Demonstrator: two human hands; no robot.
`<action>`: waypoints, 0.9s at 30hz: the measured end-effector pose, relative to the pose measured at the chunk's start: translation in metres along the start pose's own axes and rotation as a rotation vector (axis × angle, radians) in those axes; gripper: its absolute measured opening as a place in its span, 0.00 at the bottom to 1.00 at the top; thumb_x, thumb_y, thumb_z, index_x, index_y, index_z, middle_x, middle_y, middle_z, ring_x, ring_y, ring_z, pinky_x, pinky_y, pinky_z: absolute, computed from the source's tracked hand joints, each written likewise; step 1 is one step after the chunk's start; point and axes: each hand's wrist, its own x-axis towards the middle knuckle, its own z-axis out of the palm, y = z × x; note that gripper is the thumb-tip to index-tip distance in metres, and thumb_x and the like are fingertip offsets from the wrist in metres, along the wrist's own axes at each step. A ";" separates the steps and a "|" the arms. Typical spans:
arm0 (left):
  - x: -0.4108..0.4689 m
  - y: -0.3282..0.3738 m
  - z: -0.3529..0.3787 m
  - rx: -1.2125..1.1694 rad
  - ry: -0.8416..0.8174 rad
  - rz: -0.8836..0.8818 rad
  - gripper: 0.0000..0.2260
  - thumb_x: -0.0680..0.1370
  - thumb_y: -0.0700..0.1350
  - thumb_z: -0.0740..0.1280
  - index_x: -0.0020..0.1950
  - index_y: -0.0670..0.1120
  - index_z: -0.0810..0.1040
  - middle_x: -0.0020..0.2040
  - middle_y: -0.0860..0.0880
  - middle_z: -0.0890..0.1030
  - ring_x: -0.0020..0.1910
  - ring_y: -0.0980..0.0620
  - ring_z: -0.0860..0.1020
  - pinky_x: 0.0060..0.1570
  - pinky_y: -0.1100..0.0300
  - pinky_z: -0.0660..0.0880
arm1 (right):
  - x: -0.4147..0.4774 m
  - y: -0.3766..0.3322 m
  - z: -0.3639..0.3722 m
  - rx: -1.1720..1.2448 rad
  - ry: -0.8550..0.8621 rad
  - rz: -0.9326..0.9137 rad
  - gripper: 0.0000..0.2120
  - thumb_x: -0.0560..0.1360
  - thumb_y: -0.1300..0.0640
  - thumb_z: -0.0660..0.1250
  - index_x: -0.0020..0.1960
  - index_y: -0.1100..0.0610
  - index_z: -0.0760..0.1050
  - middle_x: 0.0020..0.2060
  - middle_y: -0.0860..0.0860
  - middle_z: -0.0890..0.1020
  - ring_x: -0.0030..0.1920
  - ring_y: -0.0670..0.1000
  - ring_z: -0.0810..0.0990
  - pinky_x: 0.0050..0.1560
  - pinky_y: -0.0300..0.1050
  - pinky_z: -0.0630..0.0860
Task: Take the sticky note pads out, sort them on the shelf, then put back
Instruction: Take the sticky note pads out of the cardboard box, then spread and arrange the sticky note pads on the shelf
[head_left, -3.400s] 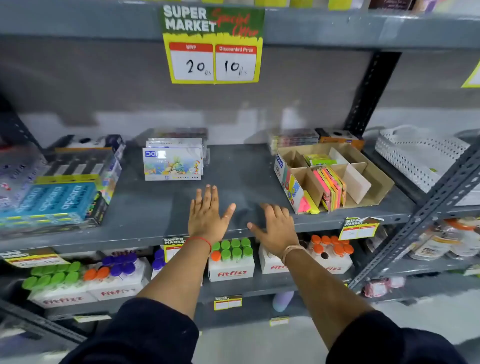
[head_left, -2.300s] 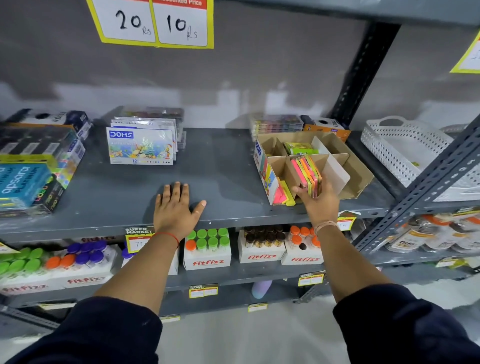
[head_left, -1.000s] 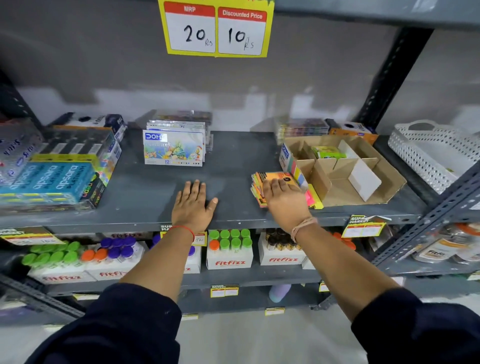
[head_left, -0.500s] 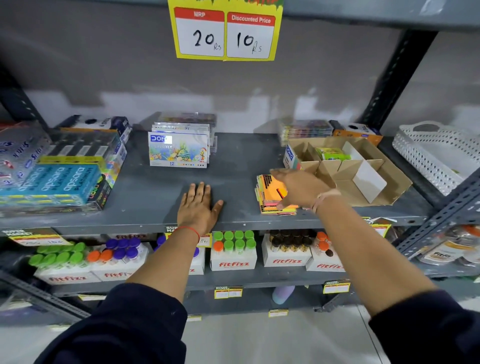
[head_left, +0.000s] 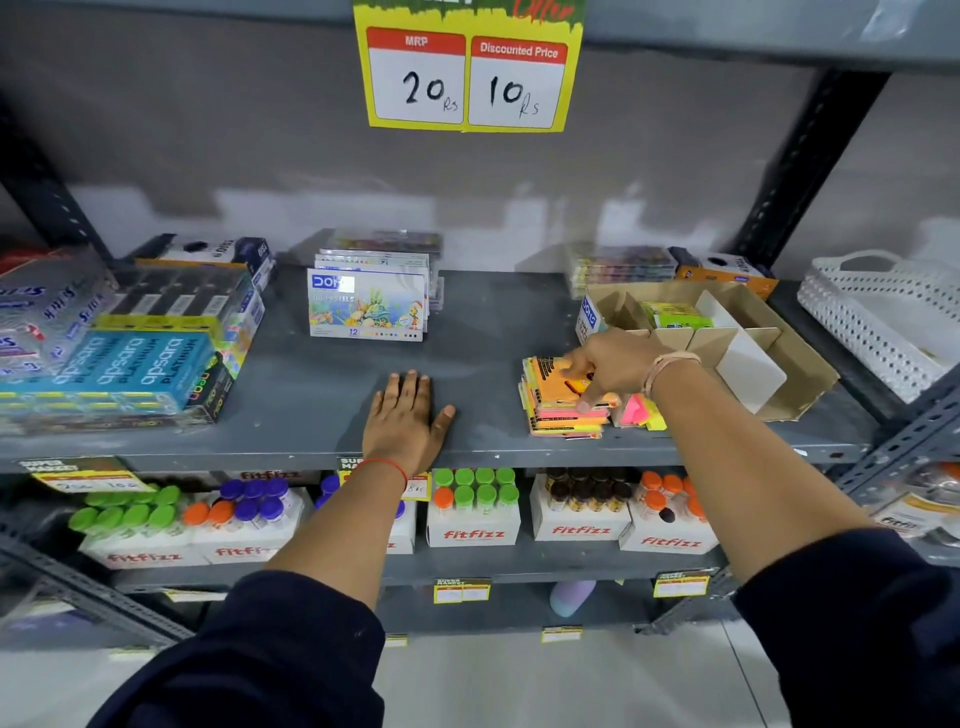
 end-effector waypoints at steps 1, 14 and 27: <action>0.000 0.000 0.000 0.004 -0.005 -0.001 0.28 0.81 0.57 0.47 0.77 0.44 0.48 0.79 0.46 0.48 0.78 0.47 0.44 0.76 0.53 0.43 | -0.001 0.001 -0.001 -0.005 -0.001 -0.011 0.24 0.71 0.55 0.71 0.65 0.58 0.73 0.72 0.54 0.68 0.71 0.55 0.68 0.68 0.47 0.65; 0.004 0.001 -0.001 0.071 -0.087 -0.010 0.28 0.81 0.57 0.44 0.77 0.44 0.43 0.79 0.47 0.43 0.78 0.47 0.41 0.77 0.52 0.41 | -0.012 -0.005 -0.018 -0.050 0.425 -0.042 0.14 0.78 0.57 0.60 0.57 0.61 0.79 0.54 0.56 0.84 0.51 0.57 0.81 0.54 0.48 0.77; 0.007 -0.010 -0.003 0.026 -0.019 0.072 0.25 0.82 0.52 0.46 0.77 0.44 0.46 0.79 0.46 0.48 0.78 0.47 0.44 0.76 0.53 0.43 | 0.046 -0.056 -0.025 0.556 0.628 0.097 0.13 0.76 0.55 0.64 0.53 0.63 0.81 0.49 0.62 0.84 0.48 0.58 0.80 0.52 0.46 0.75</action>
